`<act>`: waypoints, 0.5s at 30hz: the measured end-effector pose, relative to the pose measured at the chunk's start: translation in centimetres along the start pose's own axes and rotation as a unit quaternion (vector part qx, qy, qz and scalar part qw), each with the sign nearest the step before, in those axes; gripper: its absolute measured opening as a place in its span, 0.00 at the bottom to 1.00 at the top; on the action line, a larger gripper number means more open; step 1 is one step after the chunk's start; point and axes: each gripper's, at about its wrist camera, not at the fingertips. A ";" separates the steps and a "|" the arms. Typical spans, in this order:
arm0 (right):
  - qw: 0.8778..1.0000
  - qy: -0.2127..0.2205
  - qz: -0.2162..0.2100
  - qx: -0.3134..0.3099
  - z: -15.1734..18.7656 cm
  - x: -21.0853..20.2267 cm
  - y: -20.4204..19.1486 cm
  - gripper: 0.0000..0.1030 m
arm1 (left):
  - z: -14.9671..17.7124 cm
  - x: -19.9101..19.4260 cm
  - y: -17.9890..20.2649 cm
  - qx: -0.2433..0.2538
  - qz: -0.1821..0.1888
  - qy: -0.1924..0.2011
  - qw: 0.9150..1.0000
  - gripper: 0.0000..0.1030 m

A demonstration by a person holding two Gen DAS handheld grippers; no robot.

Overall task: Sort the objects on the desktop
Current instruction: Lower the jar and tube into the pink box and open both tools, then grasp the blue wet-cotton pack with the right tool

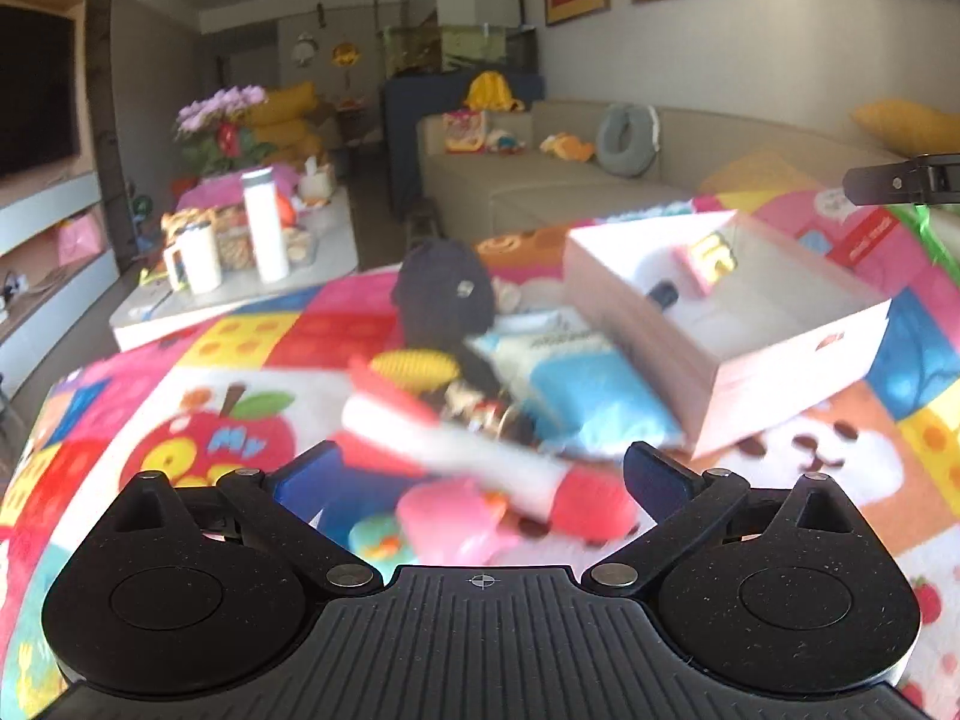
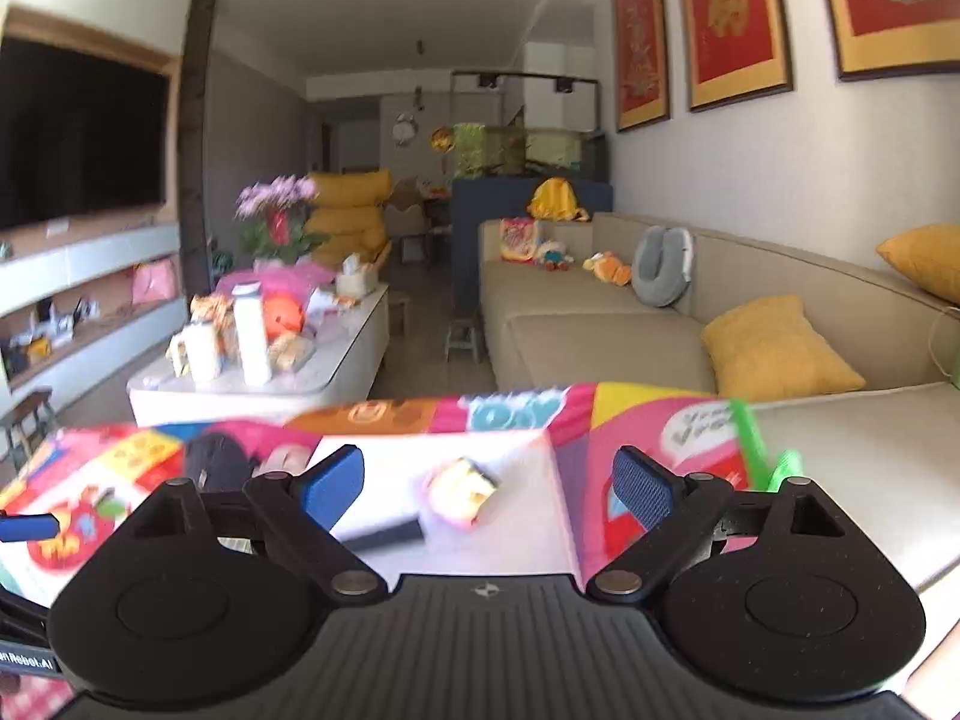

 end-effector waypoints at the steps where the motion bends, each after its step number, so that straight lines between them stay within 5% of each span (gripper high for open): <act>1: 1.000 -0.006 -0.006 -0.027 0.9 0.0 -1.4 0.84 | 1.0 0.0 -0.5 -0.002 -0.010 -0.008 1.000 0.99; 3: 0.996 -0.025 -0.025 -0.079 2.5 0.1 -4.6 0.61 | 2.5 -0.1 -1.5 -0.006 -0.026 -0.017 1.000 0.99; 5: 0.991 -0.049 -0.054 -0.116 3.6 0.5 -7.6 0.50 | 3.4 -0.3 -2.7 -0.015 -0.040 -0.019 0.999 0.99; 10: 0.982 -0.077 -0.087 -0.146 4.2 2.6 -14.2 0.50 | 4.6 -1.0 -4.9 -0.059 -0.026 -0.013 0.998 1.00; 15: 0.980 -0.122 -0.061 -0.144 2.8 8.2 -18.5 0.50 | 4.6 -1.2 -4.6 -0.060 -0.015 -0.008 0.998 1.00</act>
Point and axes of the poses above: each gripper's, at about its wrist camera, not at the fingertips, and x roughly the way its jaws point, y to its right, z to its underside, and after that the axes turned 5 degrees about x, right-handed
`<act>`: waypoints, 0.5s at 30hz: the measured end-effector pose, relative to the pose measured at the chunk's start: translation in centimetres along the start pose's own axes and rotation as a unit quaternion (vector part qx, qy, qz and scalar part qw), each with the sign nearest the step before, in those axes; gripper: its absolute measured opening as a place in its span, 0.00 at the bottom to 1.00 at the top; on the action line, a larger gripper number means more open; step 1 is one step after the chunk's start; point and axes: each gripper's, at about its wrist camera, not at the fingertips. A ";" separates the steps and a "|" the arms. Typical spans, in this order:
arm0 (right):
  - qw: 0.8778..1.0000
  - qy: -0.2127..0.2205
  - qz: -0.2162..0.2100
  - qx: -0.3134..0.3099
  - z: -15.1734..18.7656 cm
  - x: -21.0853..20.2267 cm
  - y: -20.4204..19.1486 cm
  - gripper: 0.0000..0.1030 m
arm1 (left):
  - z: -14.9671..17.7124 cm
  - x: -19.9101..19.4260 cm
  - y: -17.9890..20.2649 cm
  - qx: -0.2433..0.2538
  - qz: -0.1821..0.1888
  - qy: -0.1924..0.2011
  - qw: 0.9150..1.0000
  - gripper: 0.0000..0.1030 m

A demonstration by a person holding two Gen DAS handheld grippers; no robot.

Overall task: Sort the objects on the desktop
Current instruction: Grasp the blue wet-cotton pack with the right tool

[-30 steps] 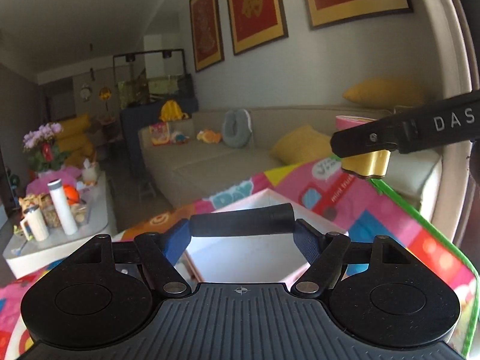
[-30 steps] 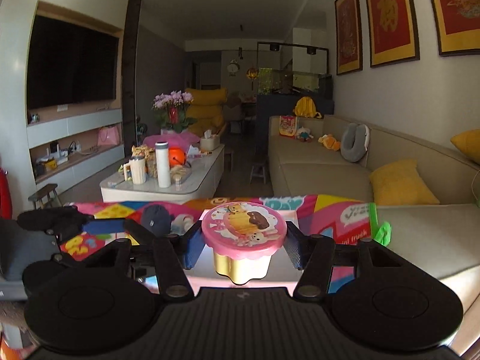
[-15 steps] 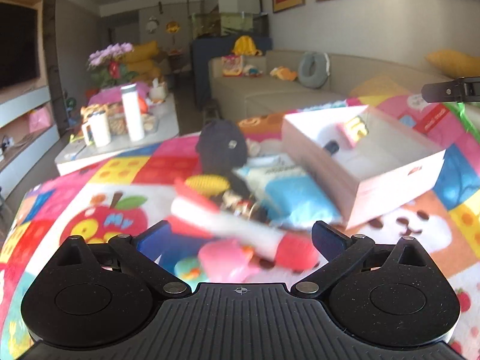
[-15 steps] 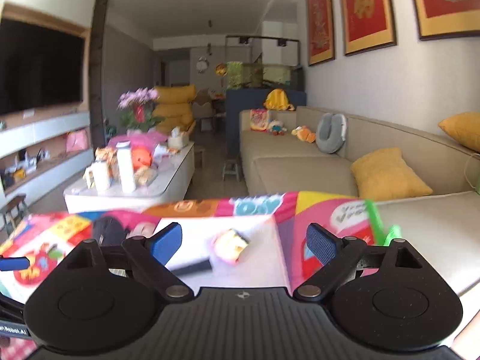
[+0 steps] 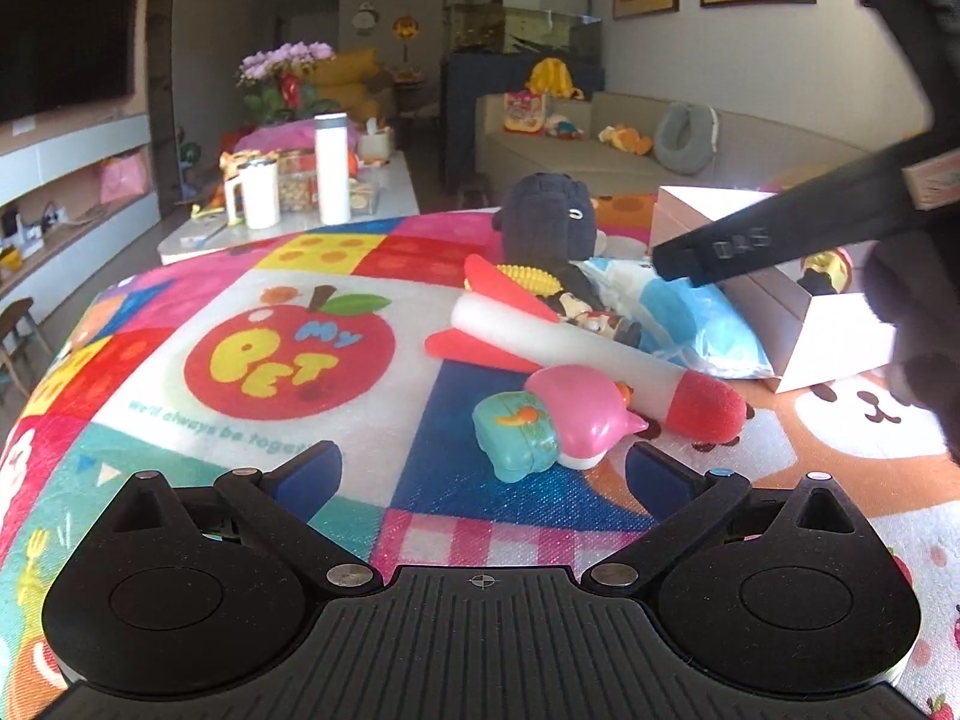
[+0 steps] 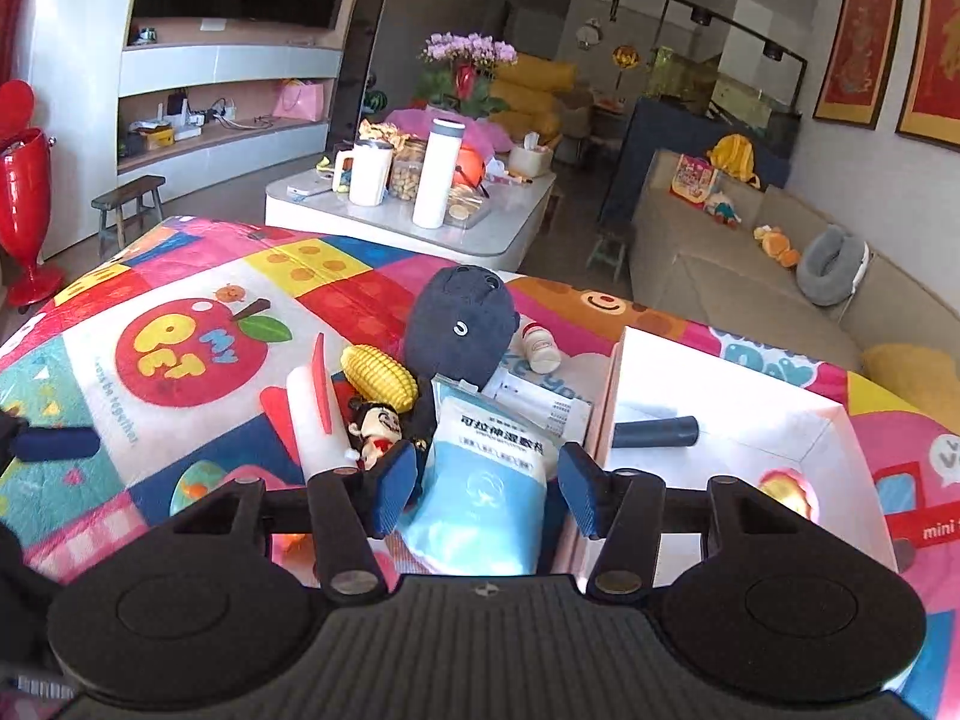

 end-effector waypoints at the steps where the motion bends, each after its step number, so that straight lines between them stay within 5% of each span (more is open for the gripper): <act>1: 1.000 -0.007 0.008 -0.007 -0.5 1.1 -0.4 0.50 | 0.0 0.1 -0.2 -0.006 0.002 -0.001 1.000 1.00; 8: 0.995 -0.054 0.047 -0.070 -0.7 6.8 -2.3 0.50 | 0.2 0.4 -1.7 -0.059 0.020 -0.007 0.998 1.00; 15: 0.995 -0.050 0.024 -0.088 1.0 4.7 -2.1 0.49 | 0.3 0.7 -2.4 -0.085 0.026 -0.011 0.996 1.00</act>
Point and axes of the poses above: each gripper's, at about its wrist camera, not at the fingertips, and x roughly the way its jaws point, y to its right, z to its underside, and after that the axes turned 5 degrees about x, right-handed
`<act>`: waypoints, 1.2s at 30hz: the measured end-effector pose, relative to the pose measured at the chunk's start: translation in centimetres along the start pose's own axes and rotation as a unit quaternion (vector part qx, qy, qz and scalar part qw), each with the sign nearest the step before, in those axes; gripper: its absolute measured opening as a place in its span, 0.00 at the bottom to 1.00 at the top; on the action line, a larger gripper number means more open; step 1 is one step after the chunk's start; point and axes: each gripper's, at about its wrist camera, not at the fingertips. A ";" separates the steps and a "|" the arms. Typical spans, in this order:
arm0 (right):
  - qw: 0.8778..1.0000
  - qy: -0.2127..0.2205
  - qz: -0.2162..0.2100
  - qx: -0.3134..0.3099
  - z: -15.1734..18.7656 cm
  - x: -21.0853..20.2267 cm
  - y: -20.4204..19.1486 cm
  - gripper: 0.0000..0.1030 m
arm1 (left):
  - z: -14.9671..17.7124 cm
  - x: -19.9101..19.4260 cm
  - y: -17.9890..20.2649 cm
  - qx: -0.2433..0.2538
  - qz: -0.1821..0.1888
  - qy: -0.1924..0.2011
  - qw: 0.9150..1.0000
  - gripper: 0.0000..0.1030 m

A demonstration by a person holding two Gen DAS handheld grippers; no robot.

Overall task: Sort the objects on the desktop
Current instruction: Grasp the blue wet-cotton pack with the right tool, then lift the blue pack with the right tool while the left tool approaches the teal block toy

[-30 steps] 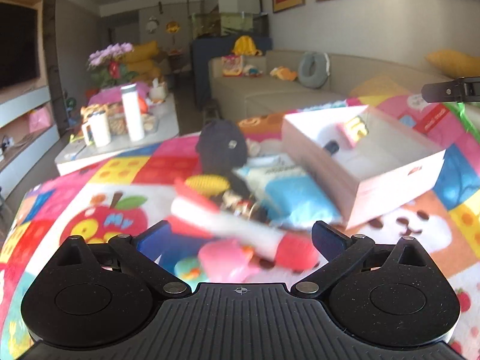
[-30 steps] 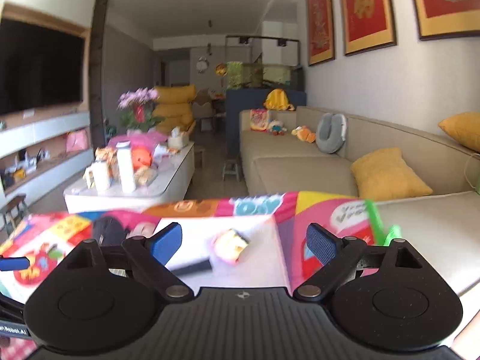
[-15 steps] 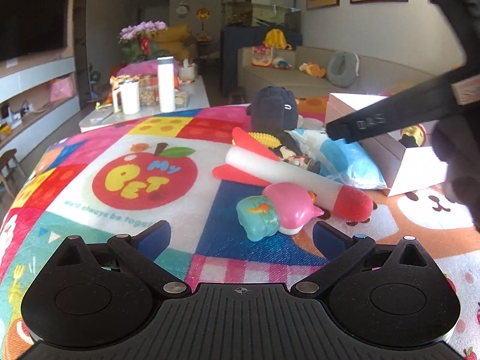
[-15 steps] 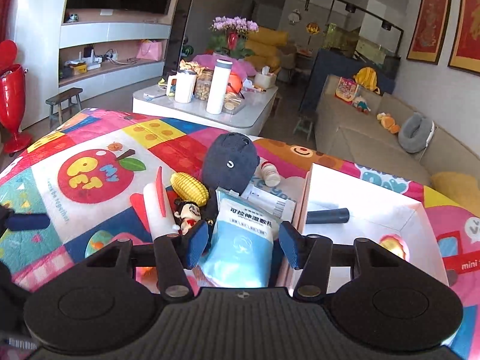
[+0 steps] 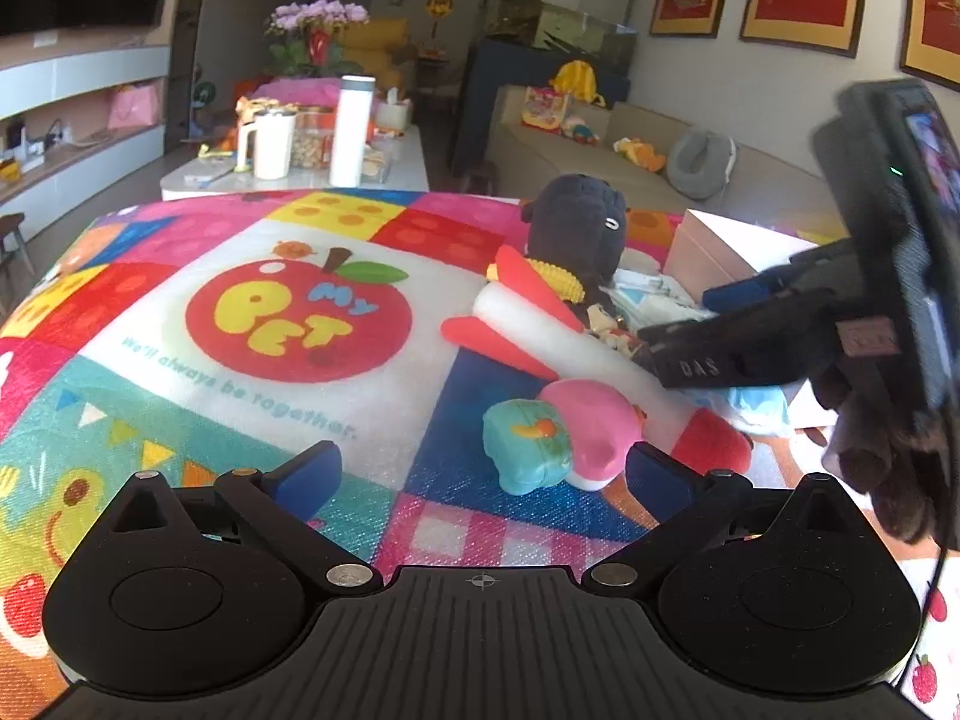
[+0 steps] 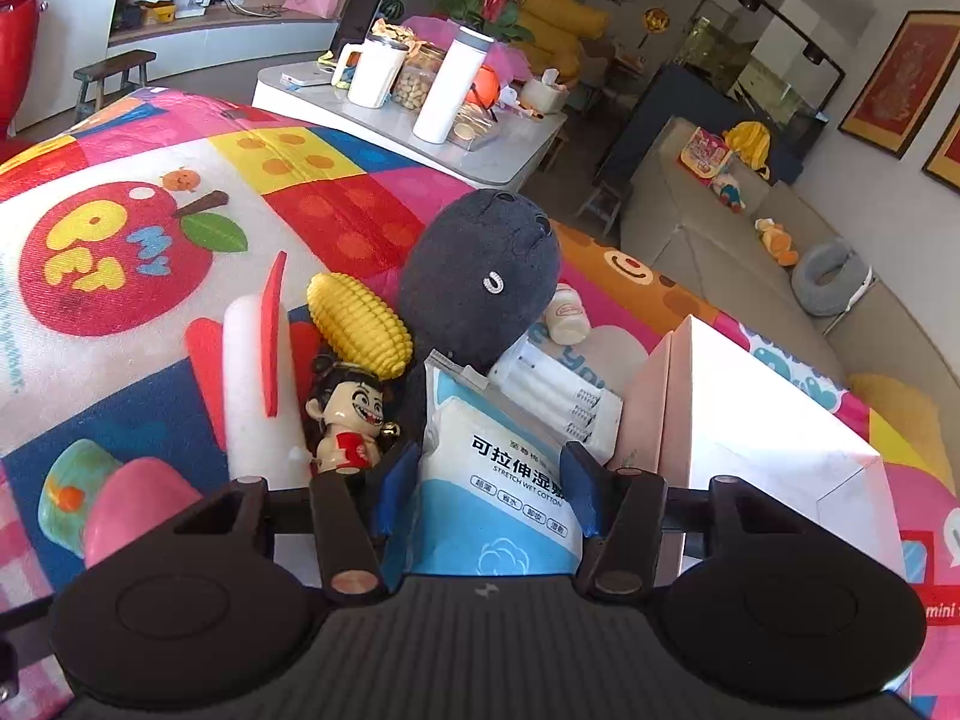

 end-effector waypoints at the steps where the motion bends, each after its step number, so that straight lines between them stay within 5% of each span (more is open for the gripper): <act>1: 1.000 0.001 -0.008 -0.005 0.6 -0.8 -0.1 0.48 | 0.0 0.0 -0.1 -0.006 -0.001 0.000 1.000 1.00; 10: 0.997 0.022 -0.075 0.010 7.9 -9.9 1.3 0.48 | -0.1 -0.1 -0.1 -0.010 -0.012 0.004 1.000 1.00; 17: 0.997 0.039 -0.023 0.061 13.7 -13.4 4.8 0.49 | -0.1 -0.5 0.7 0.014 -0.033 0.013 0.999 1.00; 21: 0.990 0.065 -0.010 0.122 16.0 -15.1 7.3 0.80 | 0.1 -1.6 2.4 0.063 -0.037 0.029 0.997 1.00; 26: 0.977 0.093 -0.018 0.192 17.8 -16.0 9.4 0.89 | 0.5 -2.6 6.5 0.121 0.006 0.020 0.992 1.00; 30: 0.966 0.099 -0.018 0.237 18.5 -15.5 10.3 0.96 | 0.6 -1.9 8.8 0.163 -0.045 0.022 0.985 1.00; 36: 0.954 0.097 -0.030 0.281 20.0 -15.1 11.0 1.00 | -0.8 -0.1 5.5 0.094 -0.070 -0.014 0.993 1.00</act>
Point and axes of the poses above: each gripper's, at about its wrist camera, not at the fingertips, and x roughly the way its jaws point, y to its right, z to its underside, and after that the axes turned 5 degrees about x, right-handed
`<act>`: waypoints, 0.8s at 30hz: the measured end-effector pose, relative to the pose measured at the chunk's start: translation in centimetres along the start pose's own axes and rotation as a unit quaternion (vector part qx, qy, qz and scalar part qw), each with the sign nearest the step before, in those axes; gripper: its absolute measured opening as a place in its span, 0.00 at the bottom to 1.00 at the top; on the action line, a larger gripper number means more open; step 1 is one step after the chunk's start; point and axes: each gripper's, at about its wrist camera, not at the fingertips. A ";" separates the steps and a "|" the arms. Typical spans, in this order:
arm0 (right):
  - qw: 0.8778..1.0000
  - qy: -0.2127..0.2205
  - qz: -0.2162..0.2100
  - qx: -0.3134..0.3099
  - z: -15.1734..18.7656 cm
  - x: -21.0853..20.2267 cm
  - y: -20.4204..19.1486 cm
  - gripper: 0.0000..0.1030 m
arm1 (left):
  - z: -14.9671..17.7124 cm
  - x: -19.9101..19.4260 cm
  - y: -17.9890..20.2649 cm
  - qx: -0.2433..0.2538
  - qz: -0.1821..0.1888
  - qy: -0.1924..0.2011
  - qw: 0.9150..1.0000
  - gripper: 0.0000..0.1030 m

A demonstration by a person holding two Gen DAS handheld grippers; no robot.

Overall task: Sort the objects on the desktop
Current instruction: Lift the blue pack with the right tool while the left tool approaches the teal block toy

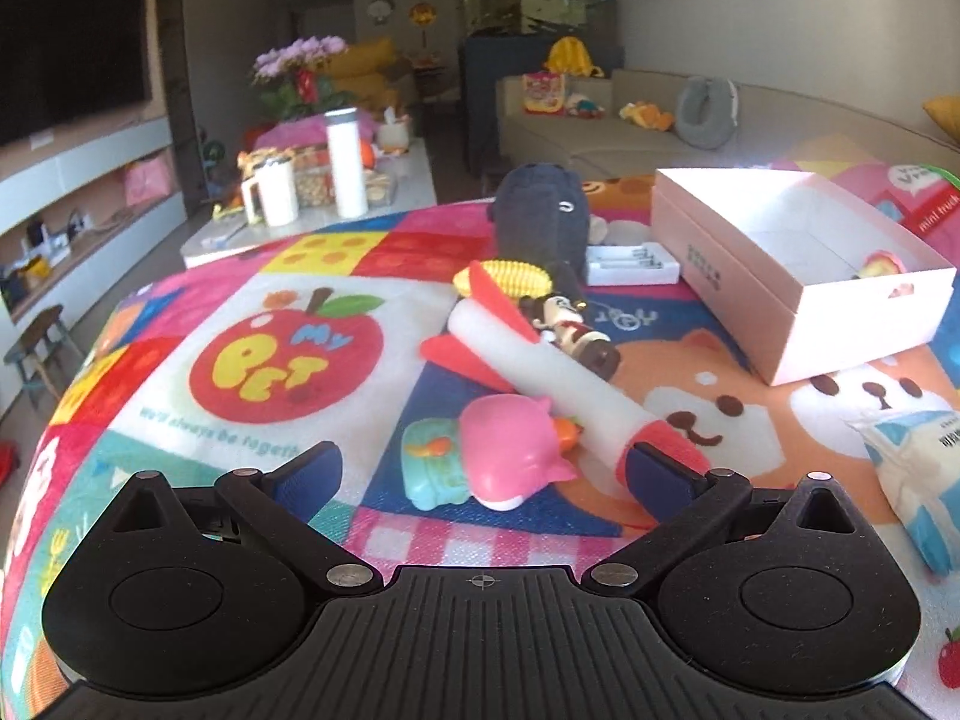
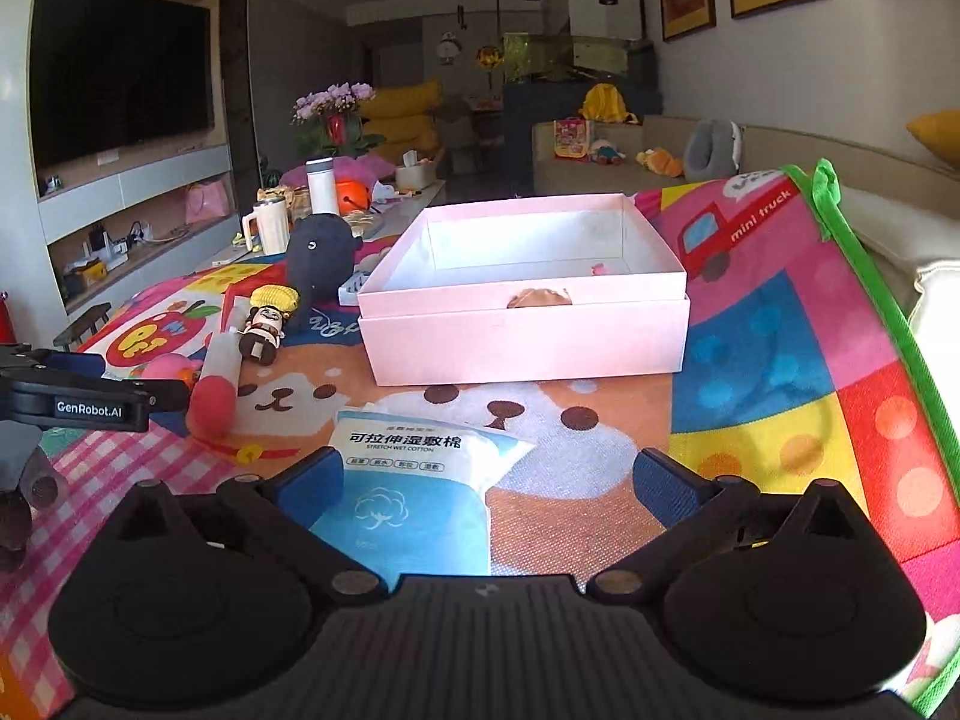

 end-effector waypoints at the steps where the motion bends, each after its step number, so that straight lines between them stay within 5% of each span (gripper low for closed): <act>1: 1.000 -0.001 -0.003 0.005 0.2 0.1 0.2 1.00 | -0.1 0.2 -0.3 -0.003 -0.001 -0.002 1.000 1.00; 9: 0.999 -0.009 -0.025 0.035 0.7 0.8 0.8 1.00 | -0.3 2.0 -0.3 0.020 0.004 -0.019 1.000 0.74; 14: 0.997 -0.024 -0.049 0.056 0.9 1.3 1.4 1.00 | -0.5 0.7 0.1 0.033 0.004 -0.001 0.999 0.69; 19: 0.992 -0.050 -0.075 0.087 0.8 2.1 2.1 1.00 | -0.2 -3.3 2.2 0.064 0.071 0.031 0.995 0.69; 24: 0.992 -0.053 -0.067 0.098 0.6 1.9 2.2 1.00 | 1.5 -4.0 5.8 0.104 0.119 0.007 0.987 0.70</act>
Point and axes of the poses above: each gripper's, at about its wrist camera, not at the fingertips, and x roughly the way its jaws point, y to its right, z to its underside, and after that the axes turned 5 degrees about x, right-handed
